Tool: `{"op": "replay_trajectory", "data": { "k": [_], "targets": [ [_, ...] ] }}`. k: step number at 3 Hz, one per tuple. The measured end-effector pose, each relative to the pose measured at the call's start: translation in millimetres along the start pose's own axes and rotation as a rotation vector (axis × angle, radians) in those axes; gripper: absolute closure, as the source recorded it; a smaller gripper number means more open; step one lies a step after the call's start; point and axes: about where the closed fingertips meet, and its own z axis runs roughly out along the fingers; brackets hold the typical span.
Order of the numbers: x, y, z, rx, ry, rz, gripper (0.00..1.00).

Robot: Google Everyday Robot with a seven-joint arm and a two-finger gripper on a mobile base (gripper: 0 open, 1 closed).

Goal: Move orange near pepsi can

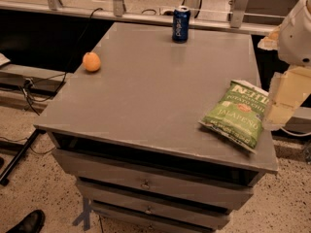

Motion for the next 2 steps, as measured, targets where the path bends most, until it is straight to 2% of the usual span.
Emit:
{"op": "replay_trajectory", "data": {
  "k": [1, 2],
  "targets": [
    [-10, -4, 5, 0.013, -0.019, -0.010, 0.00],
    [-50, -19, 36, 0.003, -0.092, -0.002, 0.00]
  ]
}}
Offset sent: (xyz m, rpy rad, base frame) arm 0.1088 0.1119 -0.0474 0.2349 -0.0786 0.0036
